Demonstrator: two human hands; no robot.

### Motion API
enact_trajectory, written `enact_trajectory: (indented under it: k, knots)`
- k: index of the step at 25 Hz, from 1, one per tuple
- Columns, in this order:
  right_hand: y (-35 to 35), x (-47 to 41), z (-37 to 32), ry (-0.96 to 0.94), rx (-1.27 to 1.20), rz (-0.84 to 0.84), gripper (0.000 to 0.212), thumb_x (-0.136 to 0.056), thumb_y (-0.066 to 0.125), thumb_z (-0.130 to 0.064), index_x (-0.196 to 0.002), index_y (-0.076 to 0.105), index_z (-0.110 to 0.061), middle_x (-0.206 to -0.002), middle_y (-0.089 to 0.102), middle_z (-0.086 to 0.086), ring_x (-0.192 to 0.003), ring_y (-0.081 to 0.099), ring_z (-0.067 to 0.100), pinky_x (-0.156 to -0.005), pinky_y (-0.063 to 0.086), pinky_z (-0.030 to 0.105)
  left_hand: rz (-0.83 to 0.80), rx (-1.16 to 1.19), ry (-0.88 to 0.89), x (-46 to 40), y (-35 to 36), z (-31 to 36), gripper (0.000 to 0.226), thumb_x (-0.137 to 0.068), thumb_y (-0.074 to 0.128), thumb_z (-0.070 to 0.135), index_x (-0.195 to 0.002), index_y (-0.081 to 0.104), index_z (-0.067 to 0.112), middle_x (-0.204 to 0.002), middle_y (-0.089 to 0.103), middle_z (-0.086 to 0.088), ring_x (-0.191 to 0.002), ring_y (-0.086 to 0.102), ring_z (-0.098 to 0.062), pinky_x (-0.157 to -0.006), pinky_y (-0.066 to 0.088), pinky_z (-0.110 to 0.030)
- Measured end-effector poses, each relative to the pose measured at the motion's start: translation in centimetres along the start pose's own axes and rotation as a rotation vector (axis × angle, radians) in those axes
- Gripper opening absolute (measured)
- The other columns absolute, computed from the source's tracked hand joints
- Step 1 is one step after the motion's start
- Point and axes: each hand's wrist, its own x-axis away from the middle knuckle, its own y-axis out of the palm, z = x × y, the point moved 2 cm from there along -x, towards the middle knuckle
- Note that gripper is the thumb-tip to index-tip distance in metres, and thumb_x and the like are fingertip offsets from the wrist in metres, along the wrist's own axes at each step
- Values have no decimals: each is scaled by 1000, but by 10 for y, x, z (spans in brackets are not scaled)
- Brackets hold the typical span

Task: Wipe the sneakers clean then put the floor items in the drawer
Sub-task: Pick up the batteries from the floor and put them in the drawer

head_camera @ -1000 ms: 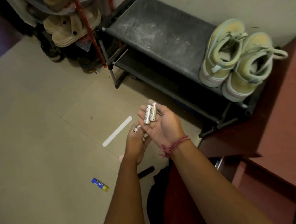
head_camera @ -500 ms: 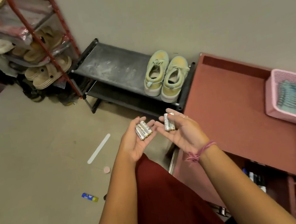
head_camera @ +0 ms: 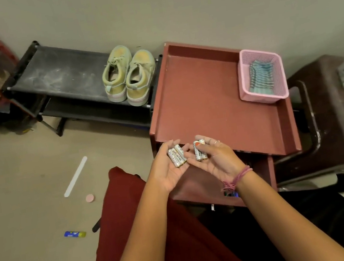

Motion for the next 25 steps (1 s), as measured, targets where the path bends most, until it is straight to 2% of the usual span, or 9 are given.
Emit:
enact_trajectory:
  k: [5, 8, 10, 13, 15, 17, 19, 22, 25]
  knots:
    - [-73, -14, 20, 112, 136, 172, 25, -94, 55, -8, -118, 55, -15, -102, 68, 7, -87, 67, 19, -77, 58, 35, 88, -226, -135, -23, -11, -31, 26, -94, 55, 17, -119, 57, 9, -115, 66, -17, -103, 65, -27, -96, 49, -42]
    - [-120, -36, 40, 148, 310, 372, 26, -93, 57, -13, -118, 57, -20, -84, 65, -2, -65, 59, 8, -66, 51, 25, 157, -355, -146, -39, -17, -42, 30, -95, 51, 5, -125, 55, 8, -110, 67, -15, -100, 66, -27, -95, 49, -43]
    - [-144, -52, 50, 135, 451, 492, 26, -92, 58, -11, -117, 60, -17, -76, 61, 1, -56, 53, 8, -58, 43, 21, 192, -402, -143, -47, -20, -46, 30, -94, 51, 1, -123, 55, 9, -109, 67, -14, -101, 65, -27, -92, 50, -42]
    - [-164, -77, 64, 124, 626, 539, 28, -88, 62, -6, -115, 64, -5, -80, 59, 8, -59, 52, 12, -55, 45, 22, 217, -442, -152, -56, -24, -50, 31, -93, 53, -1, -122, 56, 10, -112, 67, -14, -103, 65, -27, -85, 52, -39]
    - [-169, -94, 71, 120, 802, 542, 28, -84, 67, -8, -111, 65, -2, -76, 58, 5, -62, 53, 14, -59, 46, 23, 225, -457, -155, -62, -25, -52, 31, -91, 56, -1, -120, 57, 11, -110, 67, -13, -100, 66, -25, -80, 53, -36]
    - [-171, -108, 78, 134, 974, 545, 25, -80, 71, -12, -104, 68, -5, -85, 64, 7, -81, 63, 24, -73, 48, 27, 229, -459, -143, -67, -24, -51, 29, -90, 59, -1, -115, 58, 13, -107, 68, -11, -95, 67, -22, -79, 54, -34]
    - [-172, -117, 84, 168, 1085, 555, 21, -79, 70, -14, -100, 70, -9, -102, 69, 11, -99, 65, 28, -82, 48, 29, 239, -452, -129, -70, -23, -49, 26, -88, 61, -1, -109, 59, 15, -106, 68, -11, -94, 67, -21, -81, 53, -34]
    - [-172, -122, 93, 196, 1138, 566, 19, -82, 63, -12, -98, 72, -13, -108, 70, 11, -101, 65, 29, -83, 49, 29, 260, -460, -117, -75, -25, -47, 24, -88, 62, 0, -104, 59, 18, -106, 68, -9, -95, 67, -21, -84, 53, -35]
    - [-173, -126, 103, 197, 1155, 590, 20, -83, 58, -10, -98, 72, -11, -108, 69, 14, -98, 65, 31, -87, 53, 34, 268, -465, -115, -77, -26, -47, 23, -88, 61, 0, -100, 59, 19, -104, 68, -8, -95, 66, -21, -84, 52, -35]
